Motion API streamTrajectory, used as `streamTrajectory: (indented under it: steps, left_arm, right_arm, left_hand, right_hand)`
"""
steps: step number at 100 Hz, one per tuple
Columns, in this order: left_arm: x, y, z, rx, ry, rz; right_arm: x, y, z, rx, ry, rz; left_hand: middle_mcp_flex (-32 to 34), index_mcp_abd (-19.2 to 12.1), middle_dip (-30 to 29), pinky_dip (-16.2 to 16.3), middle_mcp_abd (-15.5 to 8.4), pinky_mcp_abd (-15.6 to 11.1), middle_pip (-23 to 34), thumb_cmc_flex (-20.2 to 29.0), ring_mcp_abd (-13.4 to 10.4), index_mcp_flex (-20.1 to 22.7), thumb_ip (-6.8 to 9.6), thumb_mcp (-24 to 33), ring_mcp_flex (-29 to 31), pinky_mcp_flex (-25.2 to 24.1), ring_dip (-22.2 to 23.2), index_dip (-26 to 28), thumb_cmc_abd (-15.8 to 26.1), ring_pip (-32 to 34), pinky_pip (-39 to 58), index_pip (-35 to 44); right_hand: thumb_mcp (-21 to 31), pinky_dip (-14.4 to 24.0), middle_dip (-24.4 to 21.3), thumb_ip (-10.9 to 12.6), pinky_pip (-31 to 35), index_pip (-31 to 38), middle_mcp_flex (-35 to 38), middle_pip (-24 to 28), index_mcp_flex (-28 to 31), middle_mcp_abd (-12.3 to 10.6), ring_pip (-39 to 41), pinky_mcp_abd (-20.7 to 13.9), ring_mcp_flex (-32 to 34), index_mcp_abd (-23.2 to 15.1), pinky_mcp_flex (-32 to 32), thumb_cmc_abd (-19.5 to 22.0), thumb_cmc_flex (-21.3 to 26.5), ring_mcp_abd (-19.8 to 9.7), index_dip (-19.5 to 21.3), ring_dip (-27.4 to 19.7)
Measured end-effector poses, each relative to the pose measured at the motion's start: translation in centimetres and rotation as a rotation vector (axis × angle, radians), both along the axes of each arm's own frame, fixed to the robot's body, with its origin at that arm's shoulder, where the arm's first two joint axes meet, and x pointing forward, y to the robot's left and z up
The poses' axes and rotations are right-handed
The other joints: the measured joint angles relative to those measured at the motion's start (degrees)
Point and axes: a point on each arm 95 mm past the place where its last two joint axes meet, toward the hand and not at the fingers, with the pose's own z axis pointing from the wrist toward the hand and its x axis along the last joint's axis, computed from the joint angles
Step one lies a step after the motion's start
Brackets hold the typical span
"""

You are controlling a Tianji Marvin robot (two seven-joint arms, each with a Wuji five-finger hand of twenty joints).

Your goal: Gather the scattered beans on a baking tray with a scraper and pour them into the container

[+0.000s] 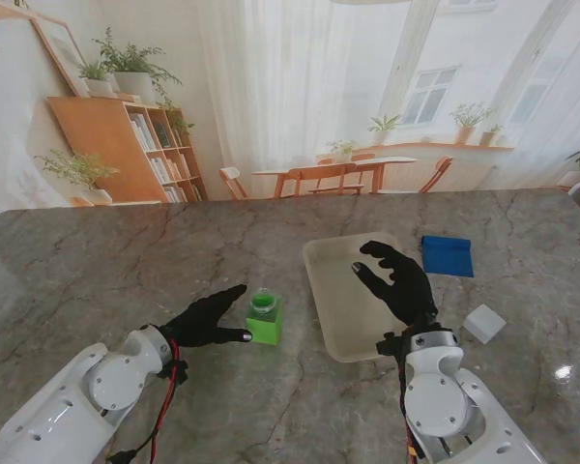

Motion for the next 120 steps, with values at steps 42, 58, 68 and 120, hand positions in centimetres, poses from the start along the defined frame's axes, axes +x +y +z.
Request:
streamTrajectory:
  steps: [42, 58, 68, 120]
  left_arm:
    - [1.6, -0.5, -1.7, -0.109, 0.032, -0.009]
    - [1.6, -1.0, -1.8, -0.140, 0.070, -0.050]
    - [1.7, -1.2, -1.9, -0.138, 0.073, -0.083]
    - [2.4, -2.4, -3.0, -0.246, 0.128, -0.082]
  right_arm:
    - [0.0, 0.2, -0.1, 0.016, 0.019, -0.030]
    - [0.0, 0.3, -0.2, 0.024, 0.028, -0.037]
    - [0.0, 0.4, -0.2, 0.029, 0.031, -0.045]
    - [0.1, 0.6, -0.3, 0.043, 0.051, -0.058]
  left_hand:
    - [-2.22, 0.48, 0.00, -2.06, 0.49, -5.56, -0.02, -3.73, 0.10, -0.68, 0.00, -0.19, -0.59, -3.32, 0.00, -3.53, 0.06, 0.03, 0.37, -0.17]
    - [-2.79, -1.00, 0.10, -3.75, -0.92, -5.73, -0.02, -4.14, -0.46, -0.68, 0.00, -0.19, -0.62, -5.38, 0.01, -4.31, 0.06, 0.03, -3.30, -0.19]
    - [-2.79, -1.56, 0.46, -4.29, -1.57, -5.81, -0.02, -4.14, -0.91, -0.52, 0.00, -0.19, -0.62, -5.45, 0.01, -4.31, 0.04, 0.03, -3.91, -0.19]
    - [1.49, -10.45, 3.25, -4.41, -6.58, -13.90, 1.78, 3.08, -5.49, -0.68, 0.43, 0.12, 2.40, -5.61, 1.14, 9.48, -5.11, -0.12, -3.98, 3.19]
  right_hand:
    - [-0.02, 0.71, 0.66, 0.00, 1.66, 0.01, 0.97, 0.15, 0.03, 0.27, 2.10, 0.00, 1.18, 0.66, 0.60, 0.26, 1.84, 0.00, 0.00, 1.03]
    - [-0.05, 0.75, 0.73, 0.00, 2.39, 0.01, 1.02, 0.76, 0.04, 0.34, 2.92, 0.02, 1.18, 0.68, 0.65, 0.84, 2.33, 0.00, 0.00, 1.28]
    - [-0.05, 0.76, 1.38, -0.01, 2.83, 0.02, 1.20, 0.84, 0.04, 0.62, 3.45, 0.04, 1.18, 0.70, 0.65, 0.87, 2.49, 0.00, 0.00, 1.38]
    - [-0.13, 0.76, 2.11, -0.01, 4.50, 0.42, 1.62, 1.47, 0.75, 0.83, 5.56, 0.08, 1.19, 1.40, 0.90, 1.61, 4.21, 0.00, 0.00, 1.85]
